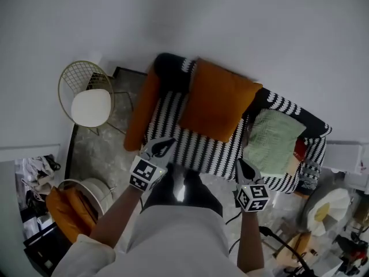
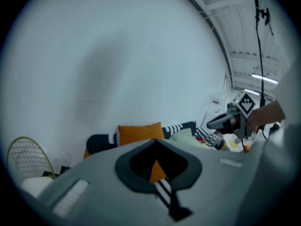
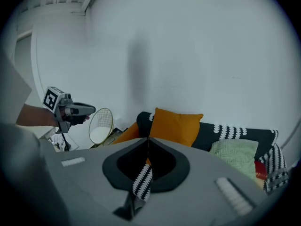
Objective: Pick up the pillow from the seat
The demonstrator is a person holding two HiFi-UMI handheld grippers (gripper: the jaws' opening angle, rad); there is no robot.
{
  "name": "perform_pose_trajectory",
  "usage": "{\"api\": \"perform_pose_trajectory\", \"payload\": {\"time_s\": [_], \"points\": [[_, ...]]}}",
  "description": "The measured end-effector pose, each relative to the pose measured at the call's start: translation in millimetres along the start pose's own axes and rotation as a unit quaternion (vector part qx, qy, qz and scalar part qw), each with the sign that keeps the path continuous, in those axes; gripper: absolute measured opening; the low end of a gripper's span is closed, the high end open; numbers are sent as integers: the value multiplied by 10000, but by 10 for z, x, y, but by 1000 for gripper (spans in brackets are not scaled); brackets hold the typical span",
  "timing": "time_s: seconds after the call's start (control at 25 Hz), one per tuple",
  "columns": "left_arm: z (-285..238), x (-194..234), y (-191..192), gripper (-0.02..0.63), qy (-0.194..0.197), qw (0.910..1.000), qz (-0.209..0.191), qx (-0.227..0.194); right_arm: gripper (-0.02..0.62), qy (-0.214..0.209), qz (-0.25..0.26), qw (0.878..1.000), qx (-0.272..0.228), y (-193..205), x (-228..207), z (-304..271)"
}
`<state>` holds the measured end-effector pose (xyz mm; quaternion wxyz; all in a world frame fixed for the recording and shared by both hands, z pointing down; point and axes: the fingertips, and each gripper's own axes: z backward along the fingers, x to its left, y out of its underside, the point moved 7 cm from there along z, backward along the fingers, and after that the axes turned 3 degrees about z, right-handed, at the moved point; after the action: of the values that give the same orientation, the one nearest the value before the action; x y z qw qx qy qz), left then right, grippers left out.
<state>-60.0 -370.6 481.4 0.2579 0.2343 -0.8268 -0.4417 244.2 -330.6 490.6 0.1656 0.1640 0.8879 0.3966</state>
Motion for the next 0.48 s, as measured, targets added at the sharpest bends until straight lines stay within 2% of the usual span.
{"api": "perform_pose_trajectory", "payload": {"time_s": [0.28,0.48], "points": [[-483,190,125,0,-219,9996,-44,162,14,-273,112,9991,307,92,-428,-549],[-874,343,272,11,-275,9994,83,206,26,-426,219,9980,416,138,-665,-953]]}}
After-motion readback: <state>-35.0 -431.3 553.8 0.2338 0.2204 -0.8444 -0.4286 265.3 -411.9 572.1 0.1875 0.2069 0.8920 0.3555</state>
